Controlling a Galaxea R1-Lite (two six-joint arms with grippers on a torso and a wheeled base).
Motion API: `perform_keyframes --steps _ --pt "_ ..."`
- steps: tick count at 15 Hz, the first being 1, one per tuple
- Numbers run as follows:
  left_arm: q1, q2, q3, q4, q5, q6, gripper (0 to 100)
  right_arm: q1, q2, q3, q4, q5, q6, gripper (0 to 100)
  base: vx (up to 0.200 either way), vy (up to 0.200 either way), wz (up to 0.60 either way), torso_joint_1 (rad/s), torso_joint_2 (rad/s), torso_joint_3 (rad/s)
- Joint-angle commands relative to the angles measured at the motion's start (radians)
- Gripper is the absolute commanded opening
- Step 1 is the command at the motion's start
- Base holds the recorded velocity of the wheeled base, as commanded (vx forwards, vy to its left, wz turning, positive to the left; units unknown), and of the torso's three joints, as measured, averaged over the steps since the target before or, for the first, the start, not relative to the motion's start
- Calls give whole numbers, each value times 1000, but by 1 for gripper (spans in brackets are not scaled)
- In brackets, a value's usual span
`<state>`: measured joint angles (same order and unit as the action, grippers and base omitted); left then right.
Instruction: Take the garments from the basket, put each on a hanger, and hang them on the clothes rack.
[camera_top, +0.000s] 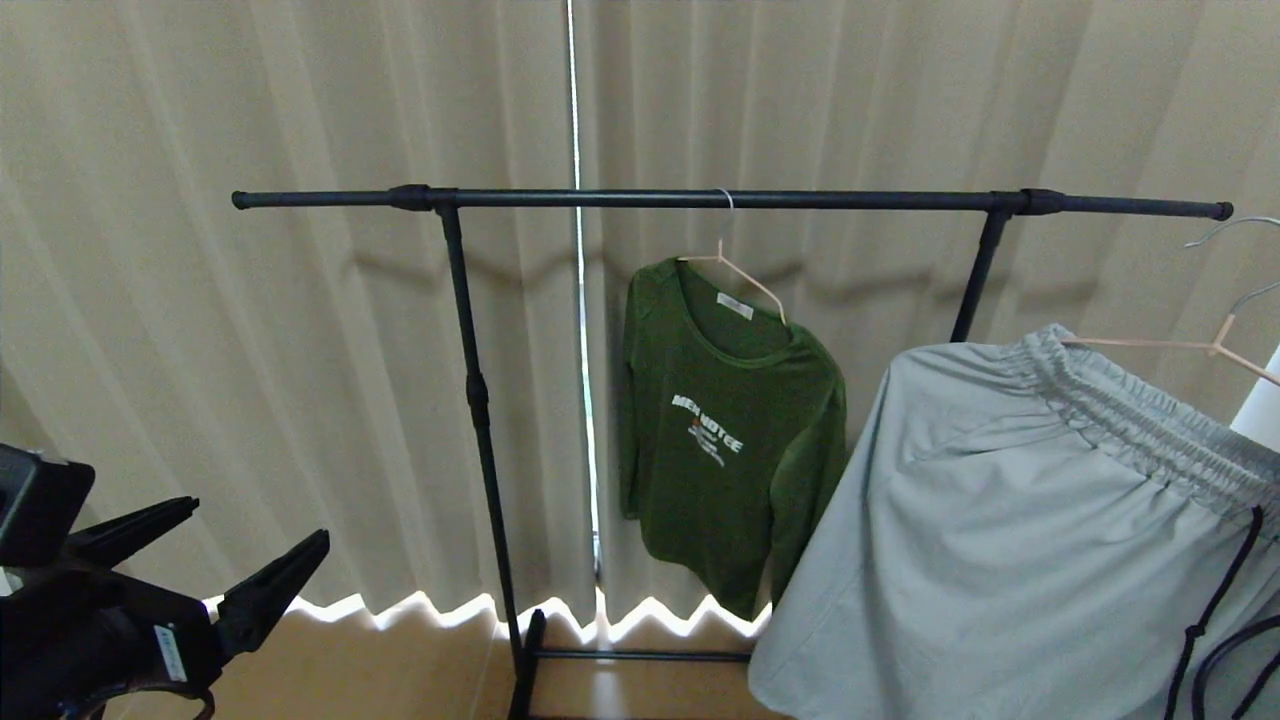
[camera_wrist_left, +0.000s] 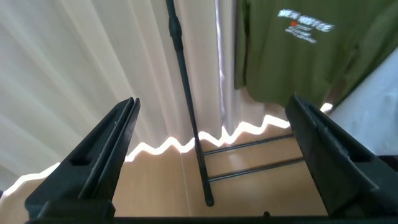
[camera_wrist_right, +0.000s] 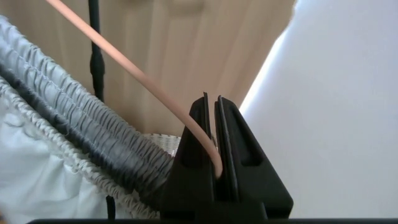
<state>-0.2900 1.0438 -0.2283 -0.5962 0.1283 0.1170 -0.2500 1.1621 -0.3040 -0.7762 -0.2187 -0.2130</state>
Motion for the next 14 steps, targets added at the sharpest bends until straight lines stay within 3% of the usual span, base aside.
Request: perform_keyframes --steps 1,7,14 --pt "0 4 3 -1 1 1 100 0 2 -1 -2 -1 0 0 200 0 0 12 2 2" --pt "0 5 6 -1 1 3 100 3 4 5 -2 4 0 0 200 0 0 2 2 3" --pt "0 4 10 -1 -1 4 100 6 4 13 -2 6 -13 0 0 0 0 0 0 0"
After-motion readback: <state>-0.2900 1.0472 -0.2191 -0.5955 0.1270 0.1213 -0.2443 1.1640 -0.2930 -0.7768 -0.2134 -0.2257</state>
